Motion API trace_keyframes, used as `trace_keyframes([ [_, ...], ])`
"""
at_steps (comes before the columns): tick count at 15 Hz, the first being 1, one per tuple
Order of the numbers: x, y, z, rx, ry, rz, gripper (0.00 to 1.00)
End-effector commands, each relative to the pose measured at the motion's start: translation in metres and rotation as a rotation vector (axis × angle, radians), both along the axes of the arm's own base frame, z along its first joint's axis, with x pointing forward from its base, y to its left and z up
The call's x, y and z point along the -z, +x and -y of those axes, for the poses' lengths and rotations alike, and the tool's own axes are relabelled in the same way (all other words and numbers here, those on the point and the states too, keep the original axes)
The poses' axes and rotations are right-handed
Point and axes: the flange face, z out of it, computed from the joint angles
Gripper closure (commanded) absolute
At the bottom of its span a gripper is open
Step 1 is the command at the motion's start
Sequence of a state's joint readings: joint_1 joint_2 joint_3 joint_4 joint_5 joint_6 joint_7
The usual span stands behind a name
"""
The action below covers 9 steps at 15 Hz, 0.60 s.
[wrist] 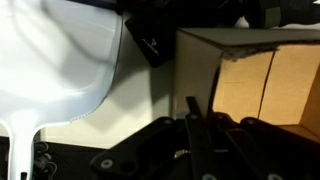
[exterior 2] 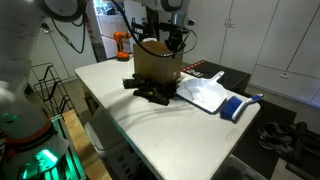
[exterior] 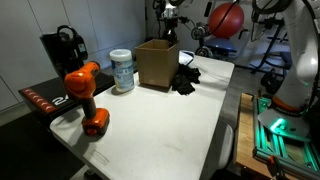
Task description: Pour the contents of the box onto the table
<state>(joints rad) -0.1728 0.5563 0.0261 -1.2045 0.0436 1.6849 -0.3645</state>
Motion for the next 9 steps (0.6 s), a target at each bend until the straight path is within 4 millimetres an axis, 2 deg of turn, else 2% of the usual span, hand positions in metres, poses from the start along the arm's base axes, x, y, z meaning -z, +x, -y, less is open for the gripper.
trace_keyframes([
  [1, -0.003, -0.013, -0.003, -0.025, 0.01, -0.075, 0.99],
  [7, -0.034, 0.003, -0.002, -0.005, -0.014, 0.106, 0.99],
  [9, -0.033, 0.007, -0.001, -0.003, -0.012, 0.137, 0.99],
])
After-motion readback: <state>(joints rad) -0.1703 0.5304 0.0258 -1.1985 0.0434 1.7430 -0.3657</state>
